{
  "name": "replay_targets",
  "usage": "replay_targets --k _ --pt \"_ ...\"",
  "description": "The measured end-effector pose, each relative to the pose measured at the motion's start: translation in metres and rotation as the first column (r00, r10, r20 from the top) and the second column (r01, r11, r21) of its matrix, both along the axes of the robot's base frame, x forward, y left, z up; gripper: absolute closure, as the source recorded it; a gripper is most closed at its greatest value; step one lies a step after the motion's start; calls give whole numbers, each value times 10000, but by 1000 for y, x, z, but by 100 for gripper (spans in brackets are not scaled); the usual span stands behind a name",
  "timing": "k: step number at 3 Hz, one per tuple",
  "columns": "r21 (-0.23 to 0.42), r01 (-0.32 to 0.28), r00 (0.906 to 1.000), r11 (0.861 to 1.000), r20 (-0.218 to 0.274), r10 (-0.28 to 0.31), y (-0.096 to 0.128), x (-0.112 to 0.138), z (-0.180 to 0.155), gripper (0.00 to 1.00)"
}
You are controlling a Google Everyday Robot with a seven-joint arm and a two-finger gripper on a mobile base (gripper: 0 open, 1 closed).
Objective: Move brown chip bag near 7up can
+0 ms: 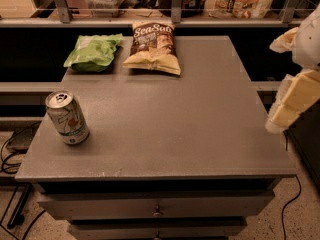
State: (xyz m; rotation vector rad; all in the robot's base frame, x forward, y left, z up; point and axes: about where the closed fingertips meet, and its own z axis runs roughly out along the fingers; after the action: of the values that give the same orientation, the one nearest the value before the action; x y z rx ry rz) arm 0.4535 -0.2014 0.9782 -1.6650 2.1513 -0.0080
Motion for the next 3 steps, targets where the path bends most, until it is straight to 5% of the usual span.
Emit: replay_targets --k 1,2,3 --pt "1834 -173 9976 9829 694 46 32 35 0 0" --pt "2906 -82 9907 9568 1325 -317 61 82 3 0" --pt "2906 -82 9907 9568 1325 -317 61 82 3 0"
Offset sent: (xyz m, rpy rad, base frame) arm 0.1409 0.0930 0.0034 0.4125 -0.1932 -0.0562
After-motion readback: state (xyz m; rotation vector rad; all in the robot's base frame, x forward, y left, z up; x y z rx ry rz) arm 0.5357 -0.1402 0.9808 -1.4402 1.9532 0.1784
